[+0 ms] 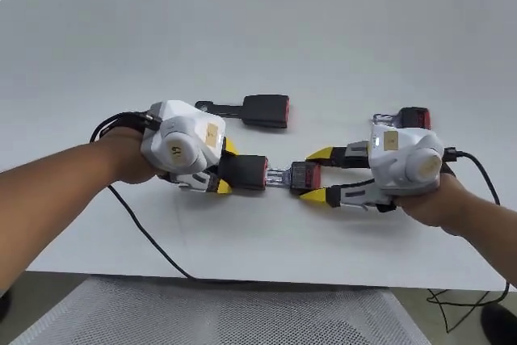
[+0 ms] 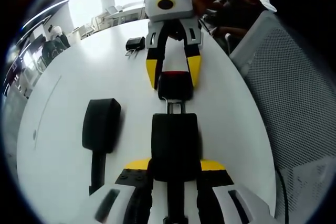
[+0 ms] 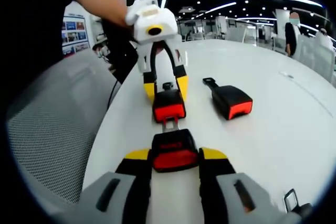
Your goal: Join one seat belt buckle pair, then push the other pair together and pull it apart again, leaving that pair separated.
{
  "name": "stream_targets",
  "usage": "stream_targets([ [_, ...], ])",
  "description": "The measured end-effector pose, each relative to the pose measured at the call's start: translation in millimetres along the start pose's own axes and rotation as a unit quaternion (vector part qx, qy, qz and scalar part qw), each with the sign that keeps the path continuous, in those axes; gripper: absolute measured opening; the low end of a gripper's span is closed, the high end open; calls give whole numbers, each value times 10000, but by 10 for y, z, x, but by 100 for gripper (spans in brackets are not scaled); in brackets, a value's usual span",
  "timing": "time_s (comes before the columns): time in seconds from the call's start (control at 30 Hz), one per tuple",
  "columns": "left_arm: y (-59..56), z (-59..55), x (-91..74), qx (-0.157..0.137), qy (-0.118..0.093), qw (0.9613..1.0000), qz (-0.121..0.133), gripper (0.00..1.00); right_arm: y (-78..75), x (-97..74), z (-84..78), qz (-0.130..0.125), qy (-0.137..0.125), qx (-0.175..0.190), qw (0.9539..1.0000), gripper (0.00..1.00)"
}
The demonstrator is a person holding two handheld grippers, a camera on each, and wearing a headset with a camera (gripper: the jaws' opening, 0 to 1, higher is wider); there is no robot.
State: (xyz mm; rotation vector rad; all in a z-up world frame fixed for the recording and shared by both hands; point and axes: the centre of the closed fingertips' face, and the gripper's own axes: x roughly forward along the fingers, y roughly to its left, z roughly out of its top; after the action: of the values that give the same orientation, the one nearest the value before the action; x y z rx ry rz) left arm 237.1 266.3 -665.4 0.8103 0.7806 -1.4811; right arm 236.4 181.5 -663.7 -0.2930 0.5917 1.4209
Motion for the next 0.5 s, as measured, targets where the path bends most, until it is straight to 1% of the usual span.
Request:
stream_targets([
  [0.2,3,-7,10,20,2,10000,-11,33,15,72,60,-1,-38,60,10000,34],
  [0.23,2,-11,9,25,17,10000,-17,33,10,57,44,-12,5,7,10000,34],
  [0.27,3,-12,8,14,19,10000,-14,33,4,46,37,-17,-22,102,9999,34],
  [0.37,10,-18,14,7,18,10000,-10,33,2,41,32,-48,5,135,9999,34],
  [0.5,17,-31,28,123,68,9999,-47,32,13,69,26,-88,14,200,9998,34],
])
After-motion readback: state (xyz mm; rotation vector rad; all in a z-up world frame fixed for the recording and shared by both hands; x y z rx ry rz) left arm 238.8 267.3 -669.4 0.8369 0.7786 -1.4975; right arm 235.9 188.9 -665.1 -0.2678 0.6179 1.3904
